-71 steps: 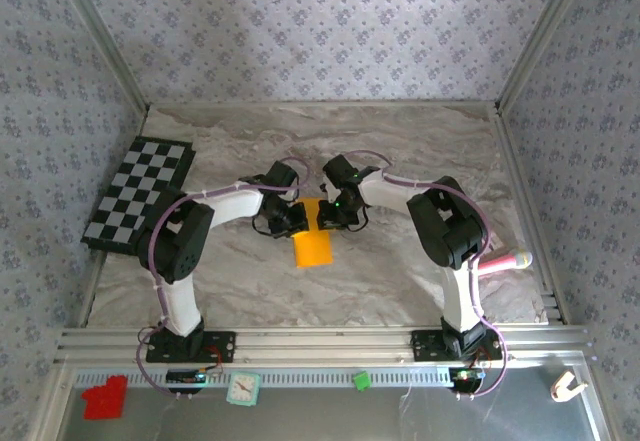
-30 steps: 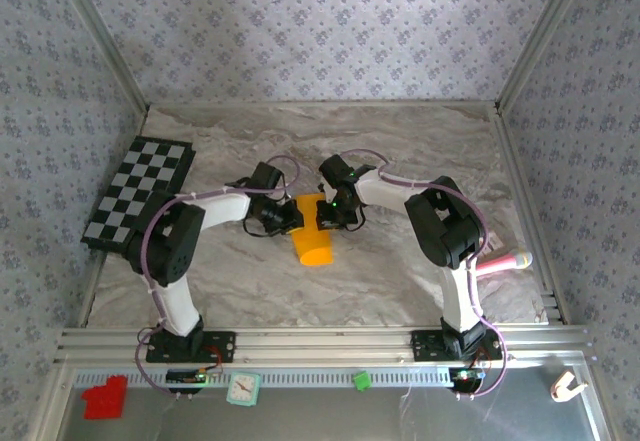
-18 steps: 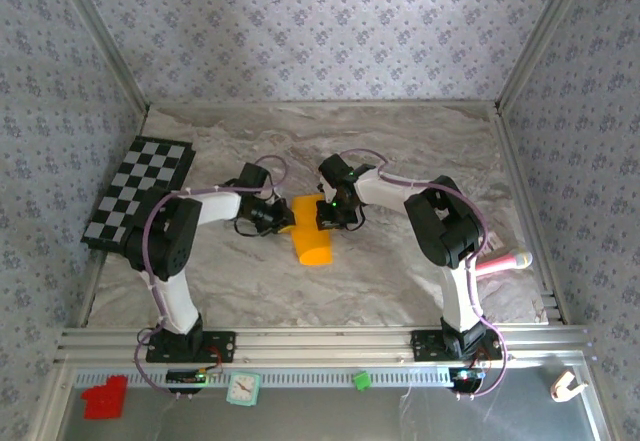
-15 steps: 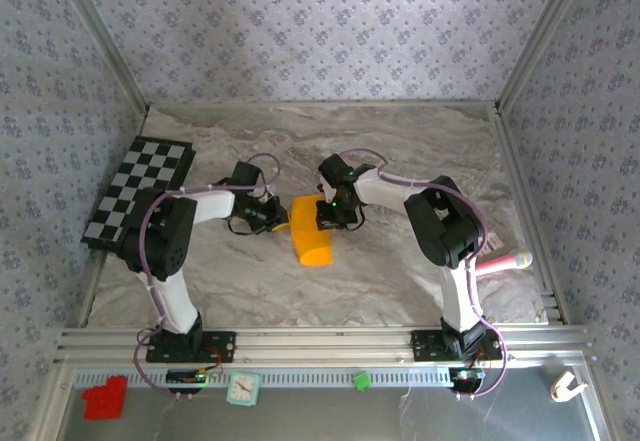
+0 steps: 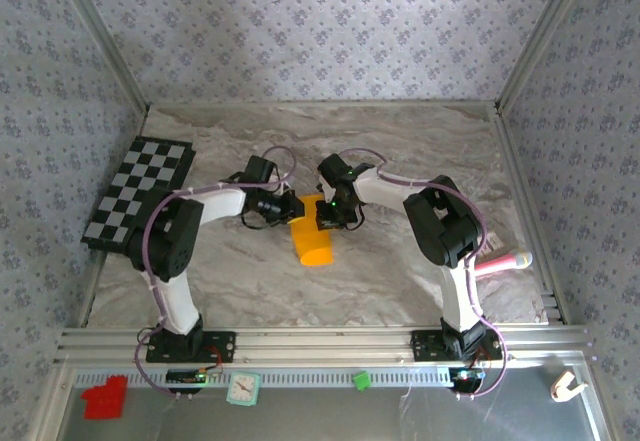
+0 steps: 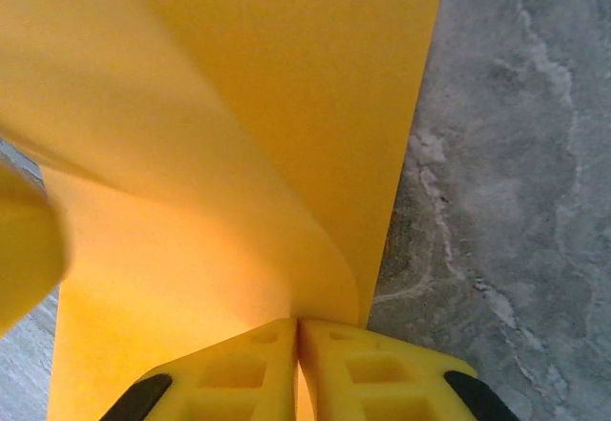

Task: Fold a paper plane with a square sheet of paper (pick it up from the middle)
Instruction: First fold the square sheet of paper in half at the center of the table.

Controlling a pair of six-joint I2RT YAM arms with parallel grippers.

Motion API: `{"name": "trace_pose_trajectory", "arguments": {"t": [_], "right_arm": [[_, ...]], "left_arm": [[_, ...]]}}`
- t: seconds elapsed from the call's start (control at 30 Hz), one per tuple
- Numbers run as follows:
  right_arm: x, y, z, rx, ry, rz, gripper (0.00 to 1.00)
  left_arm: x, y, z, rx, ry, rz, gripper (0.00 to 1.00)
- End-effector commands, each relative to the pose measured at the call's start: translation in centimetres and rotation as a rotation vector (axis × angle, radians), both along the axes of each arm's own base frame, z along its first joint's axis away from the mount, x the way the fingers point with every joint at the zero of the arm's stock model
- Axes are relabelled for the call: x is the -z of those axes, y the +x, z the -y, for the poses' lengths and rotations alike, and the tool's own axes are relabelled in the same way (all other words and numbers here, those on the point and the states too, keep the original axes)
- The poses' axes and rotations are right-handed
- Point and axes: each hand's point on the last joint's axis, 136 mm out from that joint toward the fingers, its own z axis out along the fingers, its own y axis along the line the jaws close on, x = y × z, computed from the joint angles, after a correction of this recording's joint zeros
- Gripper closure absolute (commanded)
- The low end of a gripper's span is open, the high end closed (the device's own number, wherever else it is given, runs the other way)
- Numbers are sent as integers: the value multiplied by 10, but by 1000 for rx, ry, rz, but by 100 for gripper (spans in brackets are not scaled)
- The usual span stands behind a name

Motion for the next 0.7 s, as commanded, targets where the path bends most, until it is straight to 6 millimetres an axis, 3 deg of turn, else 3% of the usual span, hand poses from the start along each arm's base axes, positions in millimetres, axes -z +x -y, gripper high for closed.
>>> {"name": "trace_pose_trajectory", "arguments": {"t": [0.0,0.13,0.37,0.47,0.67], "right_arm": [[75,-43,79,-13,-371,-158,87],[76,-44,82,-18,-378,-162,87],[78,-45,88,-16,-389,-165,87],[77,-44,88,-16,-391,-162,87],[77,-44,86,-13,-384,-157,87]], "left_arm": [[8,12,-1,-16,13,0,89],[22,22,-15,-77,59,-6,89],[45,24,-71,-180,189,-28,90],[31,25,-76,-159,184,5,90],[-19,19,-41,-51,34,103,90]]}}
